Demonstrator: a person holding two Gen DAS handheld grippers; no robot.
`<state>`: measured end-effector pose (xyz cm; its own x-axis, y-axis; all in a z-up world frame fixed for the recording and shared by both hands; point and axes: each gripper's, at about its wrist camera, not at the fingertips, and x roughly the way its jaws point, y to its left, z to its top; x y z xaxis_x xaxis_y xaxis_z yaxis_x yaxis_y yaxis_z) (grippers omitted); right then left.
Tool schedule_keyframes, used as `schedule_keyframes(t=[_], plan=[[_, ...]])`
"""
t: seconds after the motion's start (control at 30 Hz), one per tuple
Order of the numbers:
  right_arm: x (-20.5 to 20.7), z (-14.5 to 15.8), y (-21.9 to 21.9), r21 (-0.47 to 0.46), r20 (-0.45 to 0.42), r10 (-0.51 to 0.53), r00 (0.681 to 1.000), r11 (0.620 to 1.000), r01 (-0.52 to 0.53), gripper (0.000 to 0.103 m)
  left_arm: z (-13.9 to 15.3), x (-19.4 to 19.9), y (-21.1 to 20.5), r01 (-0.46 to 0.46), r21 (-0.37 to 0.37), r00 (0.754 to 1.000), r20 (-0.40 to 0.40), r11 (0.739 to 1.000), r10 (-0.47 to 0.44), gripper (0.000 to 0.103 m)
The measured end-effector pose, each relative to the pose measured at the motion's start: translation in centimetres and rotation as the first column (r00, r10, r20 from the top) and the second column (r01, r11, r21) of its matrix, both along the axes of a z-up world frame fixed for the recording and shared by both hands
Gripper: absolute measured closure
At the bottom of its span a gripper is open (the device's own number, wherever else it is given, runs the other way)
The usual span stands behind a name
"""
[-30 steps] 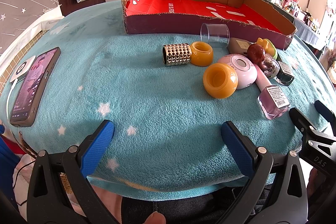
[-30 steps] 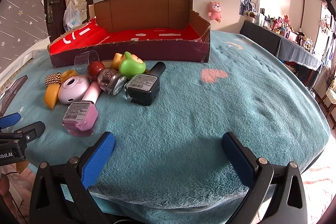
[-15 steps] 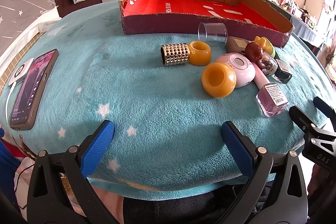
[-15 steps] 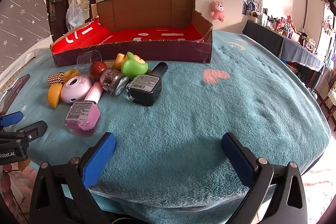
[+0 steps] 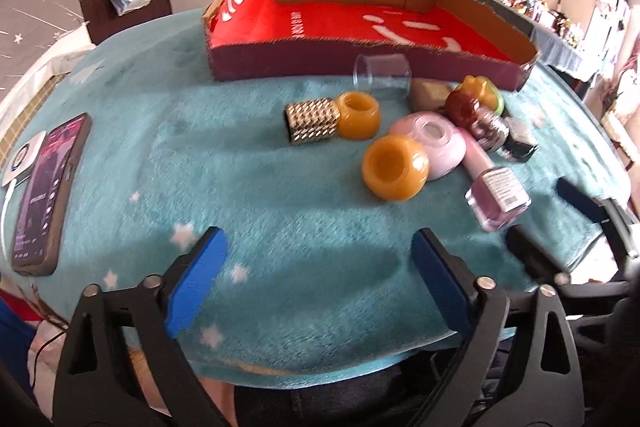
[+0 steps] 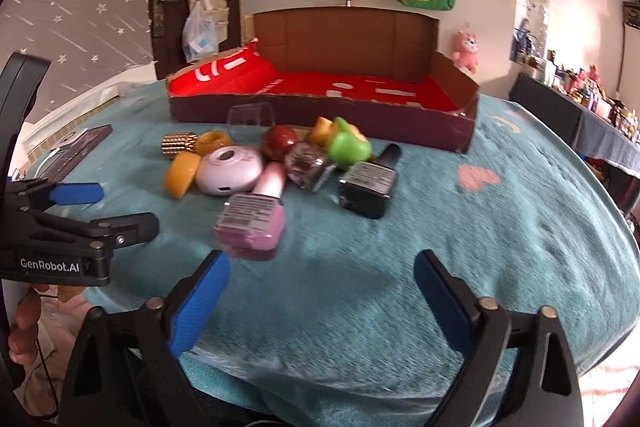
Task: Organize rigid objects
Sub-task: 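Grasp the pink nail polish bottle with the right tool while the left tool grasps the orange cup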
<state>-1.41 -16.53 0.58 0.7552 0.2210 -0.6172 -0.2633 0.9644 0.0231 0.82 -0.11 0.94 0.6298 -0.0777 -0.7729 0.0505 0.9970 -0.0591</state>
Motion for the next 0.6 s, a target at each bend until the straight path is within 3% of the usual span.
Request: schedule_keyframes(t=[0.13, 0.4, 0.6], plan=[[0.7, -0.1, 1.2, 0.009, 0.014, 0.059, 0.998, 0.998, -0.059, 0.024, 0.3, 1.1, -0.4, 0.04, -0.045, 0.999, 0.003, 0.998, -0.04, 0.019], [2.1, -0.3, 3.4, 0.006, 0.029, 0.119, 0.992, 0.993, -0.12, 0.036, 0.2, 2.9, -1.4, 0.068, -0.029, 0.998, 0.019, 0.997, -0.068, 0.042], [3.0, -0.5, 3.2, 0.045, 0.005, 0.108, 0.994, 0.993, -0.109, 0.038, 0.2, 3.6, -1.7, 0.095, -0.05, 0.995, 0.022, 0.994, -0.094, 0.043]])
